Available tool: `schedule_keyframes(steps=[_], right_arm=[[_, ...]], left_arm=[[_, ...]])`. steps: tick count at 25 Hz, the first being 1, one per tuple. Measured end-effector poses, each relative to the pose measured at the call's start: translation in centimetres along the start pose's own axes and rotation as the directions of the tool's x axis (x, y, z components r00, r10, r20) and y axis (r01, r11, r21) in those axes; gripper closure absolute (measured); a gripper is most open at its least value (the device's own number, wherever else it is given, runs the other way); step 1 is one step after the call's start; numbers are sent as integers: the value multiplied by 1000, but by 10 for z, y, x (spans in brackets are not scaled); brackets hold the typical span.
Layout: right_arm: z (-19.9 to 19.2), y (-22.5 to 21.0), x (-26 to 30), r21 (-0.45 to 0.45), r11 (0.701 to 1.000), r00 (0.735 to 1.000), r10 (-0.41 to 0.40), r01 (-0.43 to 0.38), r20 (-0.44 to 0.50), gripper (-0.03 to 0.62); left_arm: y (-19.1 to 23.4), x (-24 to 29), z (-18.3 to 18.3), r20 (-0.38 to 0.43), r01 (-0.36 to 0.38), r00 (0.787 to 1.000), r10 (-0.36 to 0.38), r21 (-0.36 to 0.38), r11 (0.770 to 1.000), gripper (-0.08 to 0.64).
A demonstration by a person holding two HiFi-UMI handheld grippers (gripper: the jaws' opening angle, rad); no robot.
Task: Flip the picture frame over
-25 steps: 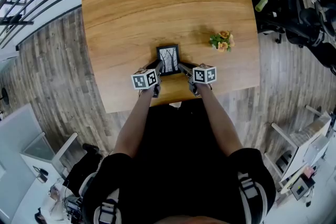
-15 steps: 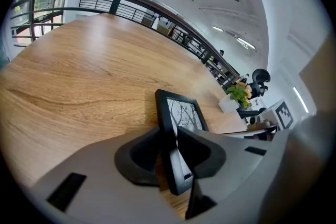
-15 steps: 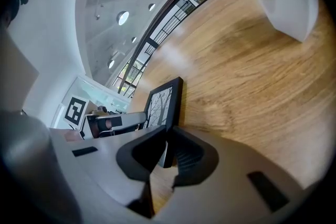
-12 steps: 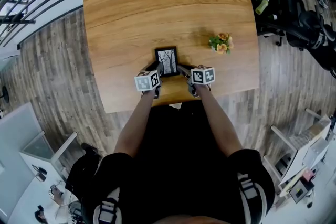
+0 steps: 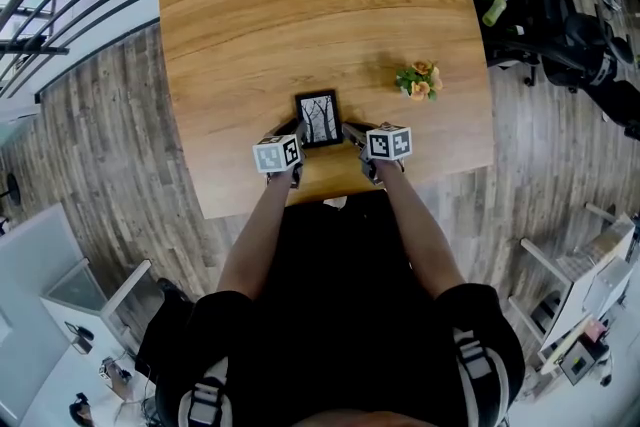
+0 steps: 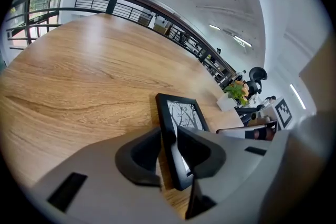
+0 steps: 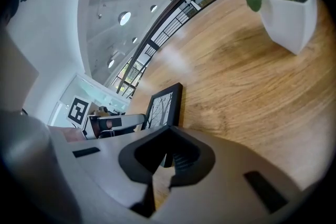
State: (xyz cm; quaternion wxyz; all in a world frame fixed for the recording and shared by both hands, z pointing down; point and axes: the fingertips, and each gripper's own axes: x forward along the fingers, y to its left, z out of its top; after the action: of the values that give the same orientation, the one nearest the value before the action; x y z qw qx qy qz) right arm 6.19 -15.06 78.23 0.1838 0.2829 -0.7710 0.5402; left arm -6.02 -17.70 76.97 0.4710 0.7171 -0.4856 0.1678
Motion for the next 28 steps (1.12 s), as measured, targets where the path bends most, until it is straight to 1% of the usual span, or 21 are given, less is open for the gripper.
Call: schedule_keyframes(steps=[5,9,12,14,16,18,21,24,28], right_arm=[[4,10,-10,-17,1000,999,-26,26,33,586],[1,15,-7,-23,999,998,-34,36,54,588],[-6,21,-2,-21,999,997,-33,34,75,588],[-9,28,-2,-32,999,995,-34,38,97,588],[-13,30,-5,-62,996,993,-58,65,103,588],[-17,29,-9,-99,990,991,-89,99,103,588],[-18,28,-16,-163,975,983,-132,152,129,588],[-15,31,-23,-213,960,977,-149,180,154,588],[-16,33,-29,-248,952,979,-144,178,146,588]], left_arm=[[5,-16,1,3,-5,1000,5,51,999,459],[13,-28,5,2,5,1000,-6,93,996,463],[18,-39,5,6,13,1000,-14,116,993,493],[19,-45,1,-4,24,1000,-24,137,990,509],[19,-49,-5,-32,42,999,-37,173,984,515],[18,-53,-11,-59,63,997,-51,223,973,520],[18,-62,-15,-71,81,995,-64,273,959,523],[16,-70,-13,-51,88,996,-76,278,957,526],[5,-77,-11,-21,101,995,-99,273,957,526]])
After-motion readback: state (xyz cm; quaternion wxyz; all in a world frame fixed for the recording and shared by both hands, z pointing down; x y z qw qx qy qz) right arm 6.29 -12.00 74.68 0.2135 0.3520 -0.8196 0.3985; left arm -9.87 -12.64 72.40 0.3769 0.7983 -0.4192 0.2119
